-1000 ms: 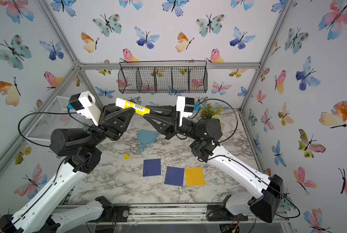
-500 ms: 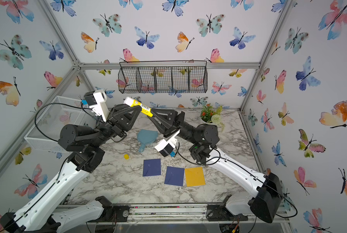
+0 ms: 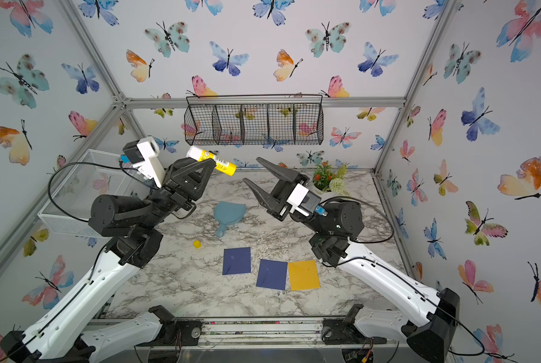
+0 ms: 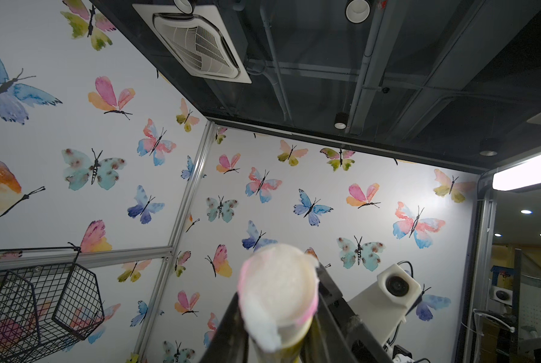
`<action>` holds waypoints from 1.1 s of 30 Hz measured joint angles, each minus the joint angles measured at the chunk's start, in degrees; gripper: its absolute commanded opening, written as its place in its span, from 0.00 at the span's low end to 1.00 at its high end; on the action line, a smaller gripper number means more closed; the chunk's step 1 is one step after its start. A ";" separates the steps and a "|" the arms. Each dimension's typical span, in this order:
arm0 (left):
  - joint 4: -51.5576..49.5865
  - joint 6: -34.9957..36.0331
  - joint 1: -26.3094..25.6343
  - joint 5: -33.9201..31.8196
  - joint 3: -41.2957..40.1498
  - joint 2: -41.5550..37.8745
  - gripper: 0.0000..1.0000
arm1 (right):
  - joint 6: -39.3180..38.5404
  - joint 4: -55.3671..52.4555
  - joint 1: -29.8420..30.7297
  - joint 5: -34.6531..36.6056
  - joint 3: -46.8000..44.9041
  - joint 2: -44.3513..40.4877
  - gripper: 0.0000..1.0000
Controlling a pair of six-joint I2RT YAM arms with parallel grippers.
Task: Seal the envelope with a glue stick
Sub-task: Screw the glue stick.
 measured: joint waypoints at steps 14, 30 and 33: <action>5.49 1.90 0.00 3.69 0.04 -0.66 0.00 | 58.88 0.31 0.00 -10.97 5.75 8.37 0.54; 7.93 1.40 0.02 5.31 0.37 -0.57 0.00 | 69.44 8.59 0.00 -14.01 9.77 14.08 0.41; 7.91 1.40 0.11 5.31 0.46 -0.52 0.00 | 70.42 9.79 0.00 -14.53 10.67 15.04 0.37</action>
